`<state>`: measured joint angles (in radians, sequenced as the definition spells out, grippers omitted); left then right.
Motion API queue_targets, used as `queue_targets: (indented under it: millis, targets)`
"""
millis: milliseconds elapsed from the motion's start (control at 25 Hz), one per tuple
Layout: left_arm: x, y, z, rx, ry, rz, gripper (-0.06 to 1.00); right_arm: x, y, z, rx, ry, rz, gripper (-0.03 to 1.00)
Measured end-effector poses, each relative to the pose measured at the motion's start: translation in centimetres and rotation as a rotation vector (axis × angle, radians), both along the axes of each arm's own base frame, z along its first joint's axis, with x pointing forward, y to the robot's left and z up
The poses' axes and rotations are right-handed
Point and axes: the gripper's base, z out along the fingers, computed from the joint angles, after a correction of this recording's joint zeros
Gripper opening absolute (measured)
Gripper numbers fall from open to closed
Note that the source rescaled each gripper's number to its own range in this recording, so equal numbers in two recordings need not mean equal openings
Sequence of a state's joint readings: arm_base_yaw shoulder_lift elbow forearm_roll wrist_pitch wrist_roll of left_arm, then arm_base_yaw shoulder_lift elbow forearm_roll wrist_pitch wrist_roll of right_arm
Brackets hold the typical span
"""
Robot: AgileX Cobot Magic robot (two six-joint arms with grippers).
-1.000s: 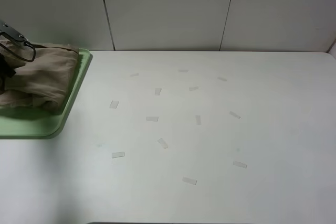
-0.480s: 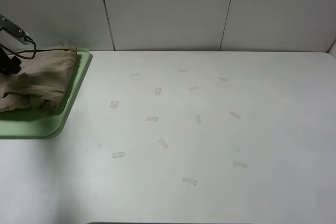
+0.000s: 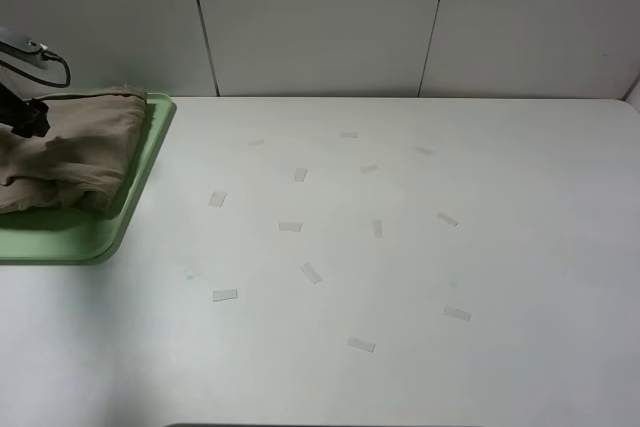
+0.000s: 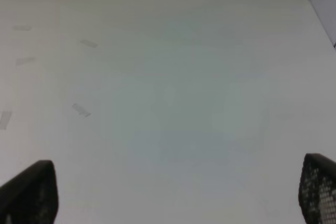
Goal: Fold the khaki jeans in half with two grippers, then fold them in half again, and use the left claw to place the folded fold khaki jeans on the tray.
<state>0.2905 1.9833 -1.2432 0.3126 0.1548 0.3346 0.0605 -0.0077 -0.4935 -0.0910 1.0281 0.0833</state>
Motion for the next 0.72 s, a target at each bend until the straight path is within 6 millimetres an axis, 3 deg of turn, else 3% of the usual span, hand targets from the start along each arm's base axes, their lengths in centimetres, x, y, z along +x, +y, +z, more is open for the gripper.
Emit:
queue_targets:
  millis: [120,320,720]
  targets:
    - [-0.7,-0.1,0.9,-0.037,0.028,0.055,1.00,0.0,0.0,0.0,0.000,0.000,0.000,0.99]
    - [-1.7,-0.6,4.7,-0.152,-0.058,0.205,1.00,0.0,0.0,0.0,0.001,0.000,0.000,0.99]
    - [-7.1,-3.0,12.7,-0.367,-0.043,0.391,0.99,0.0,0.0,0.0,0.000,0.000,0.001,0.99]
